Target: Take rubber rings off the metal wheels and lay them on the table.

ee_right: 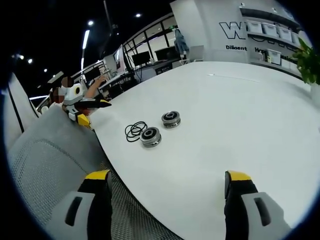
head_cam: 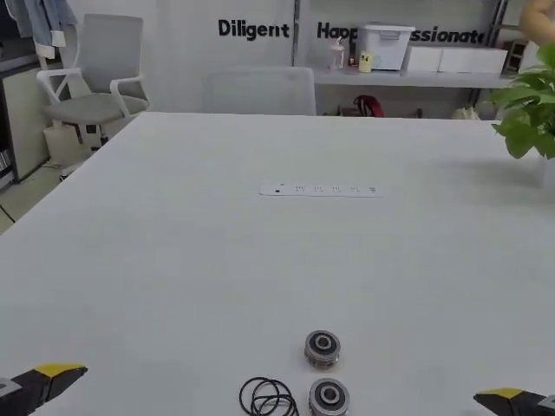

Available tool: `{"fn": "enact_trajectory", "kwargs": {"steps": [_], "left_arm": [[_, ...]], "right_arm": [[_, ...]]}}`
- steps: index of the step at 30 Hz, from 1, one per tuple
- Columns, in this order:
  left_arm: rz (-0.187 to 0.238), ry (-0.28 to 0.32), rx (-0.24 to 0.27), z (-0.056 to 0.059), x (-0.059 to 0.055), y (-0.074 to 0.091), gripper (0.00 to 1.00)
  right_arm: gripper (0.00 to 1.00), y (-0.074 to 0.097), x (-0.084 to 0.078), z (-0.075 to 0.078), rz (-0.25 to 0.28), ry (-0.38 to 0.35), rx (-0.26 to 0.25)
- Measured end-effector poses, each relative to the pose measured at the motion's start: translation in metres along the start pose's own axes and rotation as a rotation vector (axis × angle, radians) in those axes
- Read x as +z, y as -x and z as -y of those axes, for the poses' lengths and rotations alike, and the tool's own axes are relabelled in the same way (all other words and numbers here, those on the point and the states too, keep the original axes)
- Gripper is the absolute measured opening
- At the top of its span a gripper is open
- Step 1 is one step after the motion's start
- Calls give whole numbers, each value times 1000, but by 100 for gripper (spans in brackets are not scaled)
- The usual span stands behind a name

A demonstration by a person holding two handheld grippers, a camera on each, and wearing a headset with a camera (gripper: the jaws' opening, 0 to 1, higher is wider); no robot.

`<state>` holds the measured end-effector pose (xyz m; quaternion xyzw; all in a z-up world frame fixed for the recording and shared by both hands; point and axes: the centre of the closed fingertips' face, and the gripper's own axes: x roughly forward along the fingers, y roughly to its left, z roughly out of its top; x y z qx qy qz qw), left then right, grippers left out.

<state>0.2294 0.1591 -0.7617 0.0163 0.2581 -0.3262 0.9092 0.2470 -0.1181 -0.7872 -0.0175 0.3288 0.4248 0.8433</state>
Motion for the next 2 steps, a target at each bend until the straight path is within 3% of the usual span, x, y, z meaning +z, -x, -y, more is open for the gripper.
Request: {"fn": "enact_trajectory", "kwargs": {"steps": [2], "left_arm": [[-1, 2, -1, 0, 0, 0, 95]], "right_arm": [[91, 0, 0, 0, 2, -4, 1]]}}
